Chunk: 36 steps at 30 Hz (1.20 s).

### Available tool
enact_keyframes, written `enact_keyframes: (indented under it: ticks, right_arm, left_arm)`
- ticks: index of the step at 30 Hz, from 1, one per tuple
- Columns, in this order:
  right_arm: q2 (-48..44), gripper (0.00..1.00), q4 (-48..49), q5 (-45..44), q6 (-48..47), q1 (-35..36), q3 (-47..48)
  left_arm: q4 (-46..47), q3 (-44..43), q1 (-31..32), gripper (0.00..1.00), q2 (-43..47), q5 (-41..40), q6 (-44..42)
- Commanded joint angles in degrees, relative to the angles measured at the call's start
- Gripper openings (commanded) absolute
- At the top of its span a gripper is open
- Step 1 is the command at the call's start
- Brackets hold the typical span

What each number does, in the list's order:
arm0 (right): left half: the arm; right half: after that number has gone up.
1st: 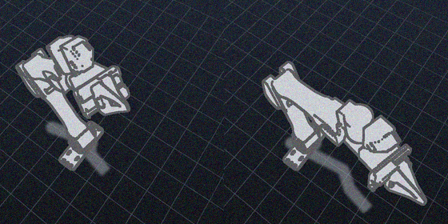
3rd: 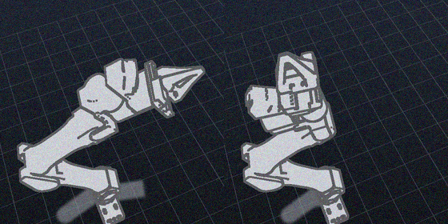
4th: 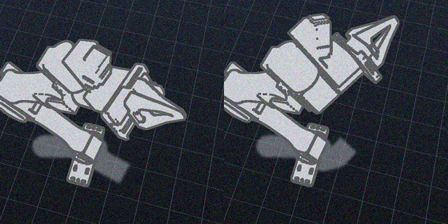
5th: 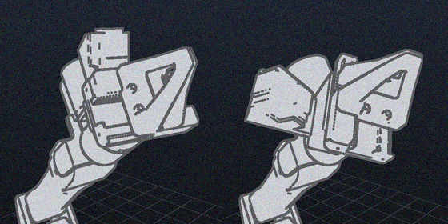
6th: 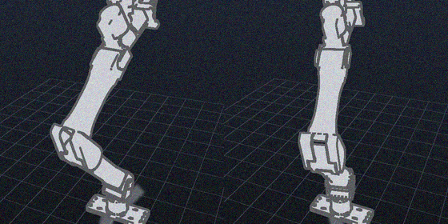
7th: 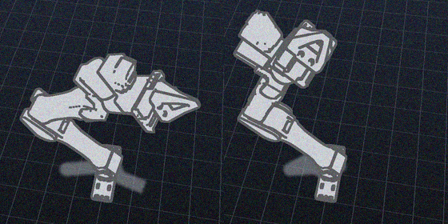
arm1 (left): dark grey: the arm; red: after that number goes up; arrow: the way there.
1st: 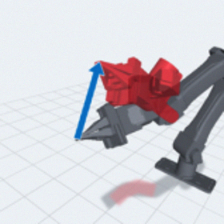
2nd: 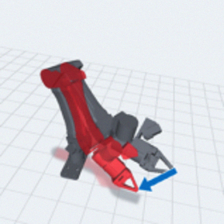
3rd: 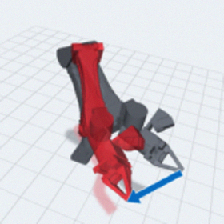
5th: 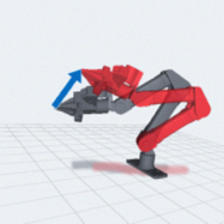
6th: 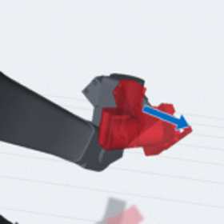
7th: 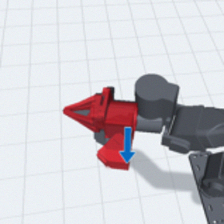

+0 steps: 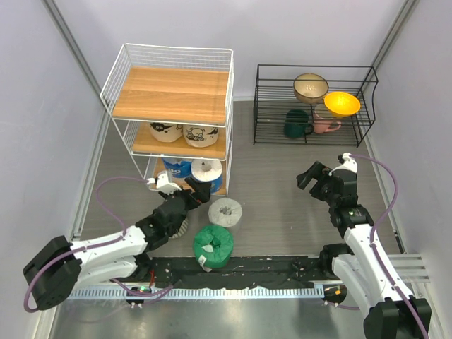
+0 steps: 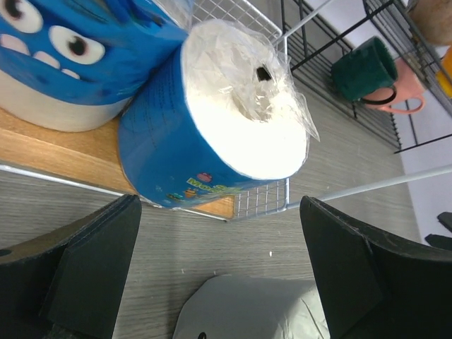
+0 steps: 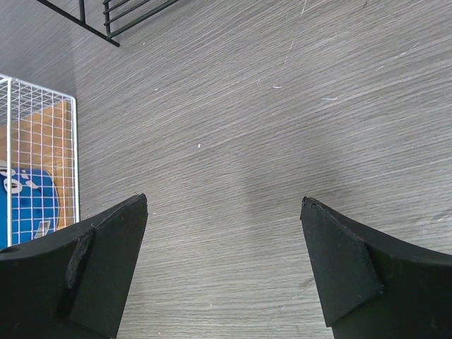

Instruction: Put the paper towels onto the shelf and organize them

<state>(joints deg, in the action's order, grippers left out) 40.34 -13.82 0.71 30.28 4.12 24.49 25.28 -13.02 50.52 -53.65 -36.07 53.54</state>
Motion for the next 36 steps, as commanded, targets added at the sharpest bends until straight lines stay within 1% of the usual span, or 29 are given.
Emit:
enact_keyframes:
  ticks: [1, 8, 12, 20, 24, 29, 36]
  right_arm:
    - [-0.7, 0.96, 0.9, -0.36, -0.4, 0.27, 0.12]
    - [-0.52, 0.95, 0.73, -0.45, -0.75, 0.19, -0.23]
    - [0.09, 0.96, 0.73, -0.45, -0.75, 0.19, -0.32]
    - [-0.08, 0.96, 0.64, -0.45, -0.93, 0.19, -0.23]
    - [-0.17, 0.96, 0.2, -0.45, -1.1, 0.19, -0.06]
    - [-0.08, 0.96, 0.03, -0.45, -1.28, 0.27, 0.03]
    - [0.27, 0.96, -0.06, -0.45, -1.37, 0.19, 0.12]
  left_arm:
    - [2.94, -4.38, 1.59, 1.0, -4.0, -2.42, -2.82]
    - [2.85, -5.0, 3.79, 1.0, -7.35, -3.39, -4.23]
    - [3.2, -5.44, 3.79, 1.0, -9.54, -3.91, -3.79]
    - [6.8, -7.55, 3.79, 1.0, -15.17, -5.14, -2.74]
    - [4.88, -9.92, 3.79, 1.0, -17.45, -6.64, -2.47]
    - [1.97, -11.5, 3.79, 1.0, -17.72, -10.15, -1.51]
    - [0.83, -13.35, 3.79, 1.0, -19.21, -12.18, -2.12]
